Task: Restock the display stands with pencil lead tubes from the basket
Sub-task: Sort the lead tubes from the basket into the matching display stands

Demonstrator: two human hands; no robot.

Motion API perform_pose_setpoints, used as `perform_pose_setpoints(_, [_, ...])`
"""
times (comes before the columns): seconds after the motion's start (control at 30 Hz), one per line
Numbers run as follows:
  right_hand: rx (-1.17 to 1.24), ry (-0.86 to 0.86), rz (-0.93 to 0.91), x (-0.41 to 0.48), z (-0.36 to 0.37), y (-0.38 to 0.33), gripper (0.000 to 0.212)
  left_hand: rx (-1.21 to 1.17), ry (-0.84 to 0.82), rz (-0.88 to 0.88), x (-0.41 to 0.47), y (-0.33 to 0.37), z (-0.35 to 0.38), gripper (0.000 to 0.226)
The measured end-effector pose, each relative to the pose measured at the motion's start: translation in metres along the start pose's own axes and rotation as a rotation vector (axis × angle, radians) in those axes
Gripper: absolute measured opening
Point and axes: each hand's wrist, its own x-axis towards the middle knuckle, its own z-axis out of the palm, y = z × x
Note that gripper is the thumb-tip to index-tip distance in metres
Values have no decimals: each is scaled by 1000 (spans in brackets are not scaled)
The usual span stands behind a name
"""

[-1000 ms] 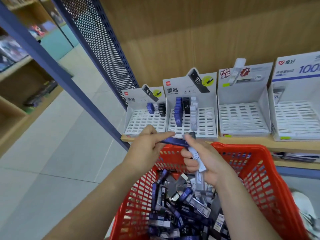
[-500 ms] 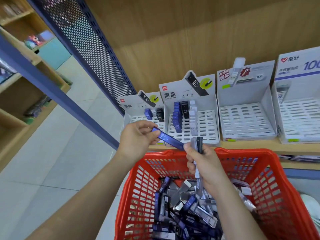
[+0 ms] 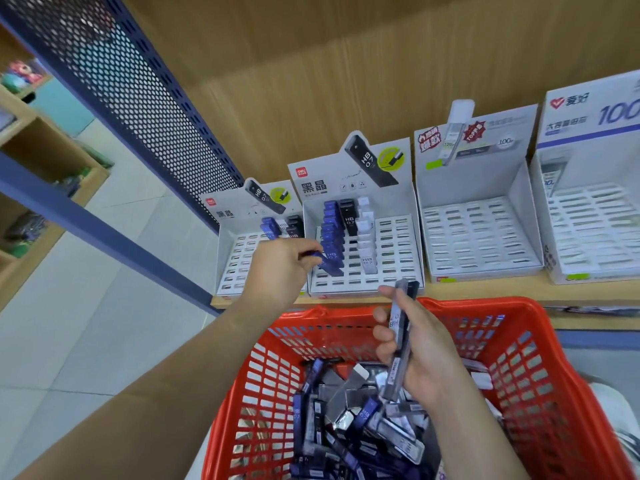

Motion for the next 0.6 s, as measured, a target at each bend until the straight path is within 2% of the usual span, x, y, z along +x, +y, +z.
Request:
perform_pose_setpoints(0.13, [9, -24, -3, 0, -3, 1, 32, 54, -45, 83, 4, 1, 3, 23])
perform_pose_setpoints(0.23, [20, -61, -2, -2, -1, 2, 36, 11, 27, 120, 6, 0, 9, 24])
perform_pose_setpoints(0.4, [16, -106, -9, -4, 3, 0, 44, -103, 67, -32, 1, 0, 24, 10])
perform_pose_setpoints(0.53, [31, -116, -24, -6, 5, -2, 43, -36, 154, -13, 3, 7, 24, 9])
perform_pose_setpoints(0.6, [21, -131, -23, -6, 7, -3, 40, -101, 154, -55, -8, 17, 22, 13])
